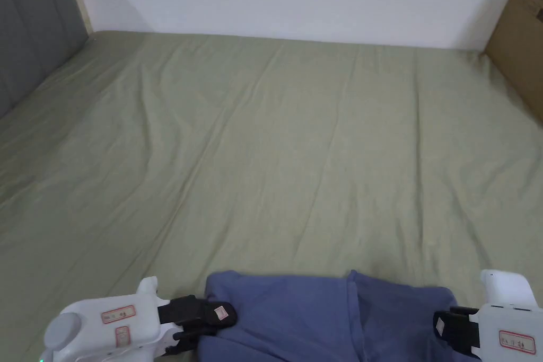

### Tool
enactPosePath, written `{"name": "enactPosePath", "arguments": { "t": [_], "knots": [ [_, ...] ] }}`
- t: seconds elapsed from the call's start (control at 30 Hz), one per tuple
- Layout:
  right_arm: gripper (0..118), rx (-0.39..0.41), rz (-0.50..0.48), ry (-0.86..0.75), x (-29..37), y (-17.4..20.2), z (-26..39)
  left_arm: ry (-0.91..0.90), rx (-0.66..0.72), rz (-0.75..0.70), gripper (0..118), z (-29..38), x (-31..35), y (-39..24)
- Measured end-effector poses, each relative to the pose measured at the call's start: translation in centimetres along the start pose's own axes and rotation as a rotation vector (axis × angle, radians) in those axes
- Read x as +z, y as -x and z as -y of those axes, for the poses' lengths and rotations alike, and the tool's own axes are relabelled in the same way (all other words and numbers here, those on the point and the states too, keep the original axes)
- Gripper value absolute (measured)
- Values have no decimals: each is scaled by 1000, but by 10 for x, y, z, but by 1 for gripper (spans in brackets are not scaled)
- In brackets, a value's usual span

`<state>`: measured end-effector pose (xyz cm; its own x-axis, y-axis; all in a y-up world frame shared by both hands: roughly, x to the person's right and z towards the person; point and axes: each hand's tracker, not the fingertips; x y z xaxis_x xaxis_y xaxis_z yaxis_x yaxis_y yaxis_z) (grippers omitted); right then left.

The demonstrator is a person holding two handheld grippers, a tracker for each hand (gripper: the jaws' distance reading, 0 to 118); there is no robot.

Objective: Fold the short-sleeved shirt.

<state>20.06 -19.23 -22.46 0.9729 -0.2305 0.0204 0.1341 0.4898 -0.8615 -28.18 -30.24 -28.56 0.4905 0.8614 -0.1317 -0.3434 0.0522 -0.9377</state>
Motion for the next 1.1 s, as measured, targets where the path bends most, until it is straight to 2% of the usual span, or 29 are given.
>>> {"name": "enactPosePath", "arguments": {
  "t": [0.03, 0.07, 0.23, 0.33, 0.6, 0.73, 0.9, 1.0, 1.1],
  "knots": [
    [0, 1, 3, -4, 4, 2, 0, 14, -2, -13, 14, 0, 3, -3],
    [0, 1, 4, -5, 6, 3, -1, -27, 55, 130, 13, 0, 1, -13],
    [0, -2, 19, -23, 13, 4, -5, -16, 16, 122, 13, -27, 12, 6],
    [0, -5, 16, -29, 15, 6, -7, -28, -18, 72, 13, -42, 32, 11],
    [0, -10, -3, -21, 7, 10, -4, -128, 0, -82, 13, -46, 111, 14],
    [0, -7, -15, -12, 1, 13, -3, -134, -4, -127, 13, -56, 126, 15],
    [0, -12, -29, -16, 1, 11, -2, -174, -21, -170, 13, -52, 125, -32],
    [0, -27, -36, -27, 3, 3, -2, -185, -40, -148, 13, -43, 119, -88],
    [0, -42, -39, -38, 7, -6, 0, -184, -189, -122, 13, -35, 103, -144]
  ]
}}
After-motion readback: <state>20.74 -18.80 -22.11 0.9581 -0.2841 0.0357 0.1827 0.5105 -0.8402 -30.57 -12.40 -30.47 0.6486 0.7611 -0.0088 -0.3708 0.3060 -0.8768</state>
